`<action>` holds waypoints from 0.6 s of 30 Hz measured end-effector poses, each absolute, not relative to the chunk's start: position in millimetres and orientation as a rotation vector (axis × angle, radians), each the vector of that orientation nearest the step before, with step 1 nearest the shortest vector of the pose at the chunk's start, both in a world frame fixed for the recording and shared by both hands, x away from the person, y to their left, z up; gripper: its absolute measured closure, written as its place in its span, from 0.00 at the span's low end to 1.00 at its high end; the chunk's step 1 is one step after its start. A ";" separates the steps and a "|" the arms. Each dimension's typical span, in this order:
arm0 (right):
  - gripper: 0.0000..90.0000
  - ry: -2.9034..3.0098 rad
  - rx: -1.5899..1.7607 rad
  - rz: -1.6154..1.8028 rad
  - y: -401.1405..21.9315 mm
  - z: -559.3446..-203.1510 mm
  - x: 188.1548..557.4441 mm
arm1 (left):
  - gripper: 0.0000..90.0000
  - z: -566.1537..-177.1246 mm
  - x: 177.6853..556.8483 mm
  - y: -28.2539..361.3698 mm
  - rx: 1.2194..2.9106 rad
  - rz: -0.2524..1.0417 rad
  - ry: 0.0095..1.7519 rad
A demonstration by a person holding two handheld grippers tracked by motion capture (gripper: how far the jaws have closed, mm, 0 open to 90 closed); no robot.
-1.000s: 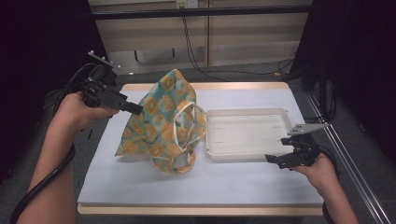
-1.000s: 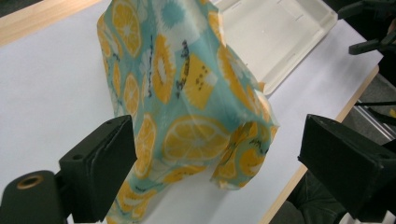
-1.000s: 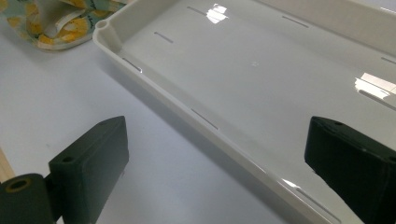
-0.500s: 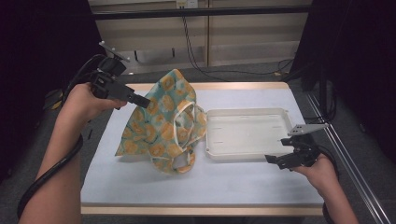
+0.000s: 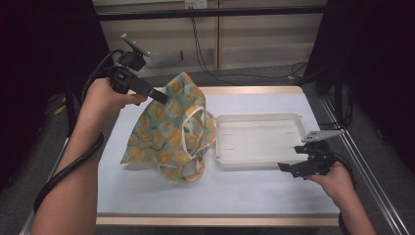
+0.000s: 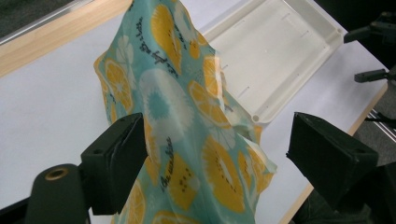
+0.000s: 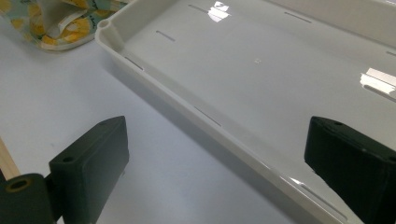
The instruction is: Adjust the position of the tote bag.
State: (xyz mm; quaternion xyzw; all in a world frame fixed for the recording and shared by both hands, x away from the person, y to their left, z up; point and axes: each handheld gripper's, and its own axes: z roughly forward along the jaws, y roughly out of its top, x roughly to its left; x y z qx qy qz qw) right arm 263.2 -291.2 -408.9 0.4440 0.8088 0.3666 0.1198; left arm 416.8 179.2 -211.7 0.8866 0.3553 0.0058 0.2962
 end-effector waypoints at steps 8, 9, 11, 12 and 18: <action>0.07 2.377 1.304 1.066 -290.2 -410.0 263.2 | 0.26 -215.6 427.9 172.2 2.381 0.059 0.994; 0.07 2.378 1.302 1.066 -290.0 -410.1 263.3 | 0.26 -216.2 429.7 171.7 2.386 0.069 1.004; 0.07 2.381 1.301 1.069 -289.7 -409.9 263.3 | 0.28 -217.3 432.1 170.7 2.388 0.071 1.018; 0.07 2.381 1.291 1.073 -289.8 -409.9 263.6 | 0.30 -217.7 432.3 169.7 2.389 0.072 1.026; 0.07 2.382 1.288 1.078 -289.5 -409.5 263.8 | 0.37 -222.8 438.3 166.1 2.381 0.066 1.040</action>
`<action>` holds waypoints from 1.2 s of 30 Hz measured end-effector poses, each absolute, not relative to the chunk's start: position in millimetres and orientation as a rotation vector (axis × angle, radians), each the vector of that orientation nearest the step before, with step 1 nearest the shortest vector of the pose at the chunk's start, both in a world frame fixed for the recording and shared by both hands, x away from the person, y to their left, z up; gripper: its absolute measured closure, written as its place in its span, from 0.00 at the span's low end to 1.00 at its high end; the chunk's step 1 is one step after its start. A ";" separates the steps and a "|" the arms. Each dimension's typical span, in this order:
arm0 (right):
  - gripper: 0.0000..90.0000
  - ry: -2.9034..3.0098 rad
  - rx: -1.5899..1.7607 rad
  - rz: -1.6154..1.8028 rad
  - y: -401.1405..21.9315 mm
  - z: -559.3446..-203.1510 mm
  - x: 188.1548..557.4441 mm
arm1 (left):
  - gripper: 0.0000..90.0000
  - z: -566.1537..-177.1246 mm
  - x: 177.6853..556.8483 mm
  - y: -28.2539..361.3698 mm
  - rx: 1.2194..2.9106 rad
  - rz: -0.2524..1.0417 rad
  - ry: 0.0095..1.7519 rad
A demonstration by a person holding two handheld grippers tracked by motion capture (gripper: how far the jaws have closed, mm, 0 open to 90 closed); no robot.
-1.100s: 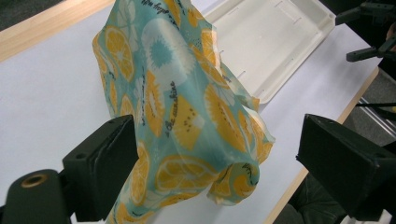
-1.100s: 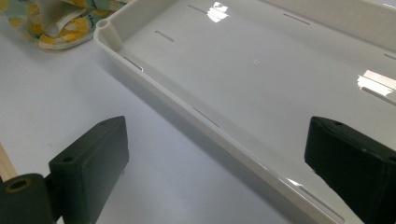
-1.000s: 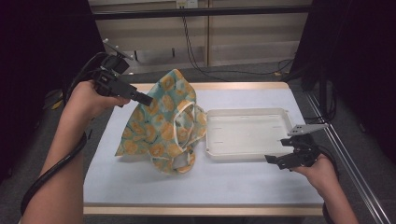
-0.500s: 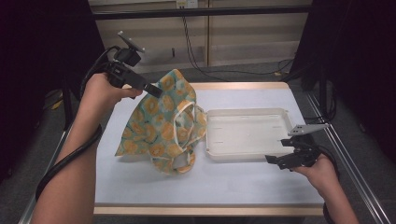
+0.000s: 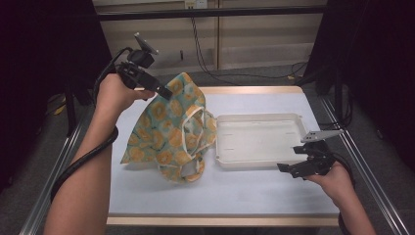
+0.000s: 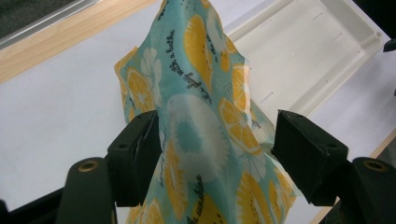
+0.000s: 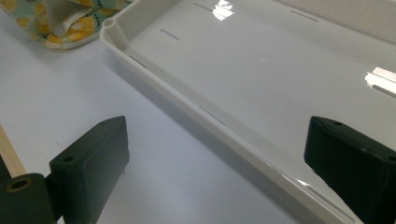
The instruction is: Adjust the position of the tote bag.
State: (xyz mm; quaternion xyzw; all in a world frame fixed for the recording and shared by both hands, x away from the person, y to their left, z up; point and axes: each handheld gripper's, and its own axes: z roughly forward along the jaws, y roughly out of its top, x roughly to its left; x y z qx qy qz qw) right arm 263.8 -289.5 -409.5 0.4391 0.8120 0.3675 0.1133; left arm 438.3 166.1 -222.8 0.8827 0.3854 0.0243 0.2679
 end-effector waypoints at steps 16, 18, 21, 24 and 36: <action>0.08 2.379 1.274 1.080 -290.8 -409.4 263.5 | 0.62 -236.3 453.4 156.3 2.374 0.066 1.105; 0.08 2.382 1.268 1.083 -290.8 -409.5 263.4 | 0.64 -236.5 453.7 154.3 2.393 0.072 1.096; 0.08 2.383 1.268 1.087 -290.7 -409.7 263.6 | 0.65 -238.5 454.8 152.0 2.388 0.073 1.100; 0.08 2.381 1.270 1.086 -290.1 -409.5 263.0 | 0.69 -239.6 456.1 151.7 2.396 0.075 1.101; 0.08 2.383 1.275 1.087 -290.8 -410.3 262.8 | 0.80 -245.6 458.9 155.4 2.420 0.073 1.131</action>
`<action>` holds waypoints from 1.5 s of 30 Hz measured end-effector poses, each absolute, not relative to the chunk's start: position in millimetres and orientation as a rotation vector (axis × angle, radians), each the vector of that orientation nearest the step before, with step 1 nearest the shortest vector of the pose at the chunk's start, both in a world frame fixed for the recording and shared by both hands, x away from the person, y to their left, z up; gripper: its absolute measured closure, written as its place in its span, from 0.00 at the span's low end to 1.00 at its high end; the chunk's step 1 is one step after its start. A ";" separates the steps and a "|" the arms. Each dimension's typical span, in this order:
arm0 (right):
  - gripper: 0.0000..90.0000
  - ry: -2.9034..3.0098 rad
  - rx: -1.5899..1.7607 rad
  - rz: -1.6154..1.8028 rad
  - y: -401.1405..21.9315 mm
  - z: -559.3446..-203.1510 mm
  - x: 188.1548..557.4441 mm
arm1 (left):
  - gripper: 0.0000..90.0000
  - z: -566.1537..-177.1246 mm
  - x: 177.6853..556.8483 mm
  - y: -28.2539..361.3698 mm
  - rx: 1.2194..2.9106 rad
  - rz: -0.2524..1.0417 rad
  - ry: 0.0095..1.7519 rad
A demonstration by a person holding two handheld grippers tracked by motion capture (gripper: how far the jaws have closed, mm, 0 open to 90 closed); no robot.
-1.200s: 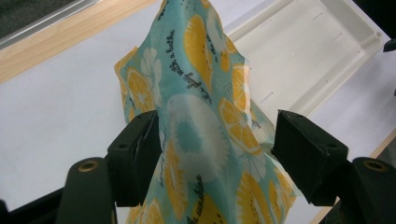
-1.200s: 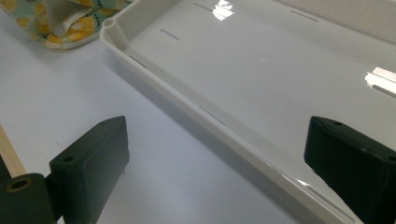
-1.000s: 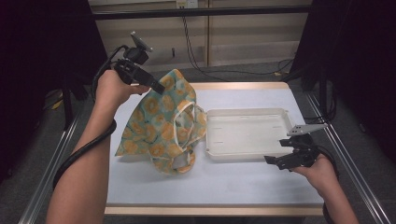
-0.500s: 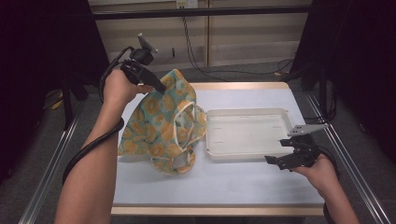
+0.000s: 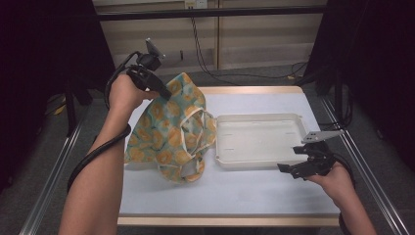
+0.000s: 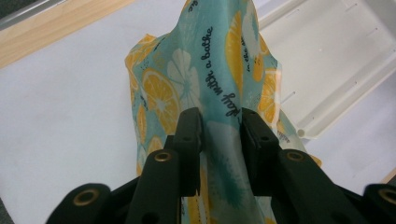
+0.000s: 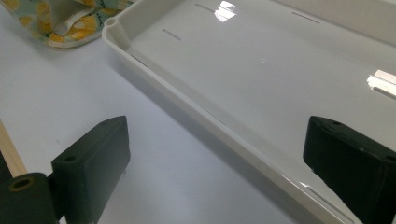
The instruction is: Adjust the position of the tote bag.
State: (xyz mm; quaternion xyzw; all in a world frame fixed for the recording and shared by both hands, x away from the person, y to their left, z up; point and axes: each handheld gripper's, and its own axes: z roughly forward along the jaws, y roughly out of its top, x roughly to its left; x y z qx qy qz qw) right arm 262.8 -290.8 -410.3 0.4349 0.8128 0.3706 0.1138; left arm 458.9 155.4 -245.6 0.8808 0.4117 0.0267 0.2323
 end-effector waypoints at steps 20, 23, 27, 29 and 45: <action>0.08 2.404 1.258 1.104 -290.5 -413.0 263.0 | 1.00 -251.1 460.3 156.2 2.472 0.088 1.092; 0.08 2.401 1.258 1.104 -290.1 -412.9 262.8 | 1.00 -250.4 458.5 153.2 2.501 0.098 1.051; 0.08 2.406 1.256 1.106 -290.6 -412.5 262.8 | 1.00 -248.3 455.6 148.7 2.567 0.114 0.958; 0.08 2.401 1.257 1.106 -290.2 -412.8 262.6 | 1.00 -247.0 453.6 147.2 2.602 0.117 0.900; 0.08 2.418 1.265 1.088 -287.6 -415.7 263.6 | 1.00 -241.7 441.2 156.1 2.654 0.064 0.568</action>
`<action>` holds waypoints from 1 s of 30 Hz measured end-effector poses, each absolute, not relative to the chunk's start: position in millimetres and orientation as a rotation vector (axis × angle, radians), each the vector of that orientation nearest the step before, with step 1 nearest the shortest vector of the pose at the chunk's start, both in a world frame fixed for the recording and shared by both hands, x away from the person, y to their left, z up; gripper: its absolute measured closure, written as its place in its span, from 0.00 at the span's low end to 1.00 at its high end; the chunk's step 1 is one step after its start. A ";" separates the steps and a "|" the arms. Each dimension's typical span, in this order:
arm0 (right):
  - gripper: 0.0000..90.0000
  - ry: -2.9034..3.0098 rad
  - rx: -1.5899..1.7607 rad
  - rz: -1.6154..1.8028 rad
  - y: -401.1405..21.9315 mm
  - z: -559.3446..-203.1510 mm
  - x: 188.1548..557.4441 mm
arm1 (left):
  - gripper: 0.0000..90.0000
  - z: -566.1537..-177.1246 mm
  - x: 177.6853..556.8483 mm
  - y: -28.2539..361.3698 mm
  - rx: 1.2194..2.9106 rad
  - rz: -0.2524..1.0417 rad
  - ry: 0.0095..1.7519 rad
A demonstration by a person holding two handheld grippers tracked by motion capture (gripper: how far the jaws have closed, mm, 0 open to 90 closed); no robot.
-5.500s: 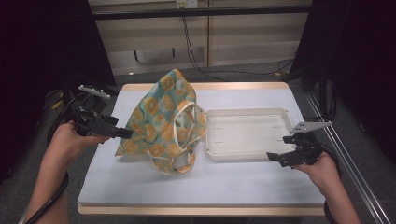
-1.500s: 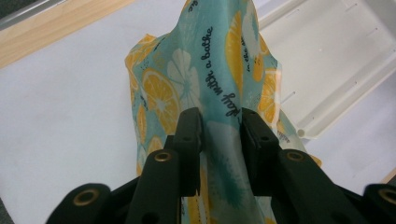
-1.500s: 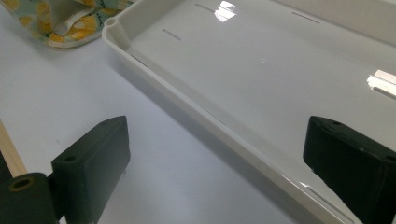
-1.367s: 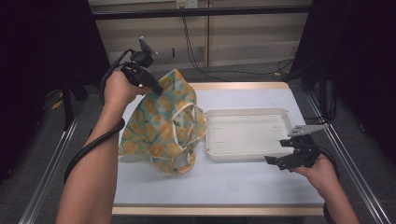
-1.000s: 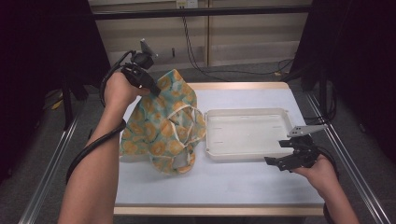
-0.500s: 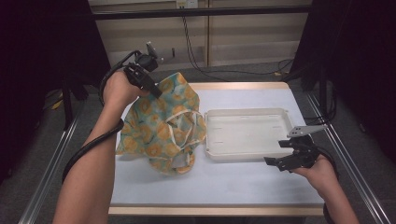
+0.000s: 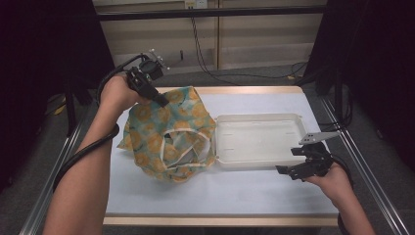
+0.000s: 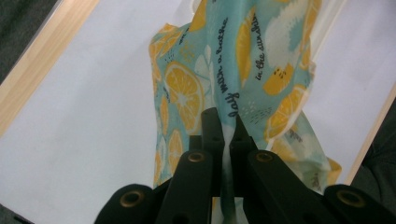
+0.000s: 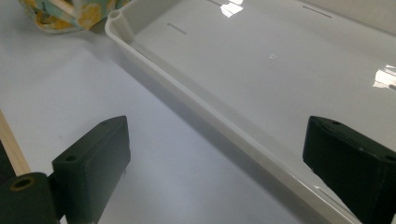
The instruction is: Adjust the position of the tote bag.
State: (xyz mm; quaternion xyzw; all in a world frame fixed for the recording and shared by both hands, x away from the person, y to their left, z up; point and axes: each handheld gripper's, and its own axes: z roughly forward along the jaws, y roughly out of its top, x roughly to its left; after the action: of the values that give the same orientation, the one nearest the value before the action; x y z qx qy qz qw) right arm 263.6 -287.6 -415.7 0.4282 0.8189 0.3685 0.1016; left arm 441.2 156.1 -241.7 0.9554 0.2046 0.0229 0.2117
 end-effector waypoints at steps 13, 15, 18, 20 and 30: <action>0.08 2.418 1.257 1.081 -286.5 -416.7 264.2 | 1.00 -241.5 433.2 146.4 2.679 0.040 0.309; 0.08 2.420 1.255 1.080 -286.4 -416.9 264.3 | 1.00 -242.6 432.7 145.7 2.680 0.034 0.322; 0.08 2.428 1.257 1.087 -286.9 -417.4 264.6 | 1.00 -244.3 434.7 149.2 2.676 0.018 0.331; 0.08 2.425 1.257 1.080 -286.9 -417.2 264.4 | 1.00 -245.1 433.9 152.3 2.656 0.013 0.338; 0.08 2.423 1.253 1.077 -284.8 -417.1 264.2 | 1.00 -246.4 432.2 154.8 2.629 0.025 0.333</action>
State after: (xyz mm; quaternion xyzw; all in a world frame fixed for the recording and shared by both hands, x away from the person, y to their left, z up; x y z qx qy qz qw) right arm 264.2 -284.8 -417.1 0.4248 0.8217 0.3653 0.1043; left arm 432.2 154.8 -246.4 0.9622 0.1219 0.0093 0.2434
